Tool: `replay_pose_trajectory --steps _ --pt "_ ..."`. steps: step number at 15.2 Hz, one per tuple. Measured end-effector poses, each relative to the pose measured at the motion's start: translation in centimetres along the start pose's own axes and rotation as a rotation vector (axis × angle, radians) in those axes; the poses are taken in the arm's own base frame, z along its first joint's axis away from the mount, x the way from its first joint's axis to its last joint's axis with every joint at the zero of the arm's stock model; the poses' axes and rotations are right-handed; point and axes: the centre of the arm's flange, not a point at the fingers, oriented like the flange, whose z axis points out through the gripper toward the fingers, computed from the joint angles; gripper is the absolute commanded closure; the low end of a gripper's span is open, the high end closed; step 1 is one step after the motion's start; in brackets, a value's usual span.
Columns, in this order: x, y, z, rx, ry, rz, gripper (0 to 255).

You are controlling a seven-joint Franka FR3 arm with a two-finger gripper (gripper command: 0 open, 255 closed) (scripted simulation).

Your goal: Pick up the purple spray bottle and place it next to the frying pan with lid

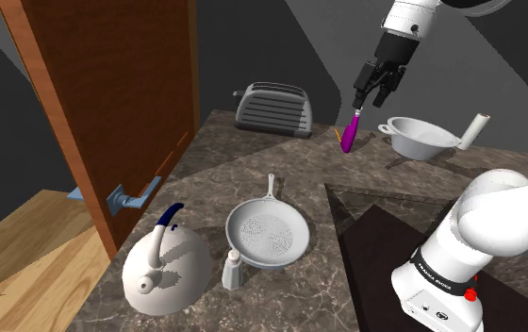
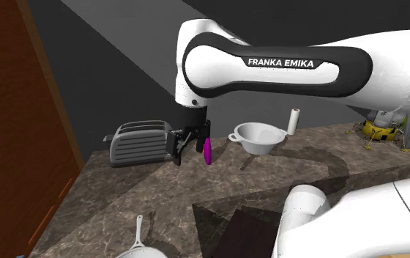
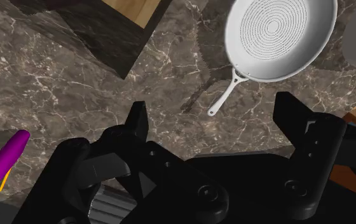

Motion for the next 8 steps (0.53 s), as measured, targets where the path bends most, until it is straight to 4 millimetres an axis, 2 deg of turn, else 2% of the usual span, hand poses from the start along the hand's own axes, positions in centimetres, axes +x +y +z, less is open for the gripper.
replay_pose_trajectory --steps 2,8 --pt "0.3 0.3 0.2 -0.001 -0.002 0.006 0" --pt "5.7 5.3 1.6 -0.017 -0.022 0.076 0"
